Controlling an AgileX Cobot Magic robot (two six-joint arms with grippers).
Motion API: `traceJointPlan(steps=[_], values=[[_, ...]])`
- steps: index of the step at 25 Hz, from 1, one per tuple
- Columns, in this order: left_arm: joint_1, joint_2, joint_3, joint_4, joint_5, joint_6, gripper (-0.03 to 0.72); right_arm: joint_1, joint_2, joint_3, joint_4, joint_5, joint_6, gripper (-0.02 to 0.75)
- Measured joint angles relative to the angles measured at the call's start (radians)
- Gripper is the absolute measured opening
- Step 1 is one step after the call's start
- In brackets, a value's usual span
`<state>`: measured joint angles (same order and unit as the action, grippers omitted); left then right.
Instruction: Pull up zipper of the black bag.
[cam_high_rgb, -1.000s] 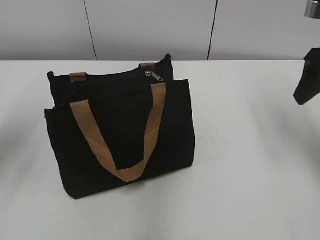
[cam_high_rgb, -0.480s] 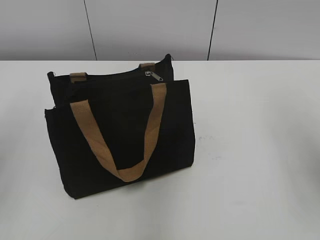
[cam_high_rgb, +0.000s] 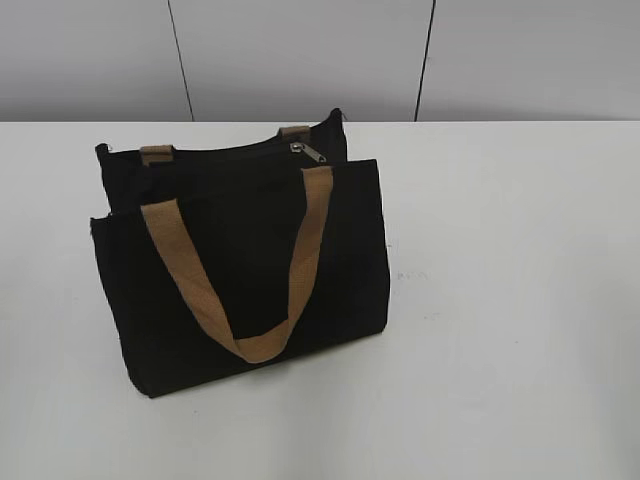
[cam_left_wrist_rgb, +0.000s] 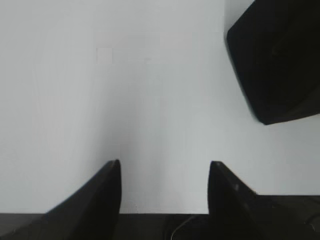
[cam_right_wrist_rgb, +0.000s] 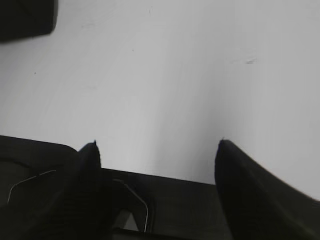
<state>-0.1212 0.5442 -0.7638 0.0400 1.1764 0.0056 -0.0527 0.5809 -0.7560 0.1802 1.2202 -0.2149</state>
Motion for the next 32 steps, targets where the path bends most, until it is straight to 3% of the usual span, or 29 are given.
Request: traceJointPlan(steps=[12,16,22,32], values=[[0.000,-0.442,0.204,-0.102,-0.097,0.007,0.417,0.000,-0.573,0.194,0.023,0.007,-0.013,0.547],[0.000,-0.545,0.237,-0.094,-0.103,0.007,0.417,0.001,-0.589,0.218,0.026,0.008,-0.012,0.547],[0.000,-0.552,0.237,-0.091,-0.114,0.007,0.417,0.001,-0.589,0.264,0.028,-0.103,-0.013,0.547],[0.000,-0.553,0.237,-0.091,-0.116,0.007,0.417,0.001,-0.589,0.270,0.028,-0.114,-0.013,0.547]])
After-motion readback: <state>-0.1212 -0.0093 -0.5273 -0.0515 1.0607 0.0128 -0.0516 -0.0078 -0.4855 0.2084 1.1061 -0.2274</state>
